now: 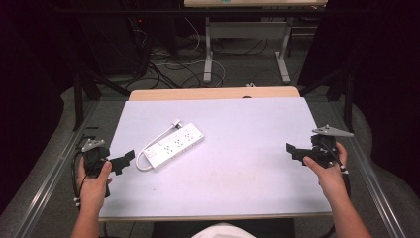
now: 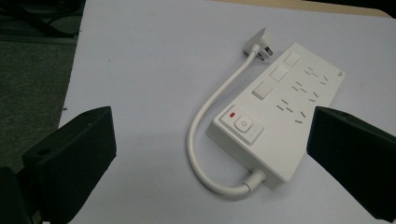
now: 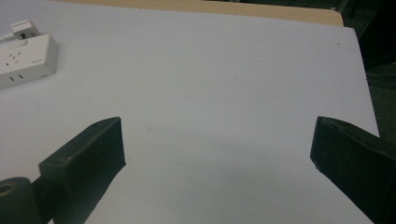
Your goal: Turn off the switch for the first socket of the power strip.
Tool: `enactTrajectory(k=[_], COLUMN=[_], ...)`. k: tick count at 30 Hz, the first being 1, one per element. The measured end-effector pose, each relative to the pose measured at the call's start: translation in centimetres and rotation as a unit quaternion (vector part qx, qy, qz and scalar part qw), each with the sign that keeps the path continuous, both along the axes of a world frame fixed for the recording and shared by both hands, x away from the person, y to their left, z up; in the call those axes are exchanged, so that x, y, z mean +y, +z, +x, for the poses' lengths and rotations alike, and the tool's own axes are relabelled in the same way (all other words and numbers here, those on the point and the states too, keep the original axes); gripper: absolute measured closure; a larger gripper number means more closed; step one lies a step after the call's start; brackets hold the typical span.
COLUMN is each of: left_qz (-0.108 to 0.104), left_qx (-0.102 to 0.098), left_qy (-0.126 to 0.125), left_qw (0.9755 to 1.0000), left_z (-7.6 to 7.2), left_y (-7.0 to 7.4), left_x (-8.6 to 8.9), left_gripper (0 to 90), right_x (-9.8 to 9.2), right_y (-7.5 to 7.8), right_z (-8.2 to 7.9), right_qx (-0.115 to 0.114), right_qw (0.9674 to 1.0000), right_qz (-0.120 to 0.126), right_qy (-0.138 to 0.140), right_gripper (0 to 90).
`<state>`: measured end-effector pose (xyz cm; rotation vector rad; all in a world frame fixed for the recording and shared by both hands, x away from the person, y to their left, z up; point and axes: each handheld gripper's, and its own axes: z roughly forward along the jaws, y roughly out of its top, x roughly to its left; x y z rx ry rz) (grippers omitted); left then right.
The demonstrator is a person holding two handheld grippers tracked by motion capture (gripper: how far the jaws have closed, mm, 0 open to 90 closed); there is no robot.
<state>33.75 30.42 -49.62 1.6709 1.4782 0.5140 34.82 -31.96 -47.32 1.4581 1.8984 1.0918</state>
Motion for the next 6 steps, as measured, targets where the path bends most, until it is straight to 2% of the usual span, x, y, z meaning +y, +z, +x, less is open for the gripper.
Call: enactTrajectory(k=[6], left_qz=[0.001], left_qx=[-0.004], left_qy=[-0.001], left_qw=[1.0000], left_z=[-0.03], left_y=[0.18], left_x=[-0.08], left_gripper=[1.3], right_x=[0.02], right_y=[-0.15], right_z=[0.07], right_qx=[0.003], right_qw=[1.0000], right_qz=[0.001], right_qy=[0.001], right_gripper=[2.4])
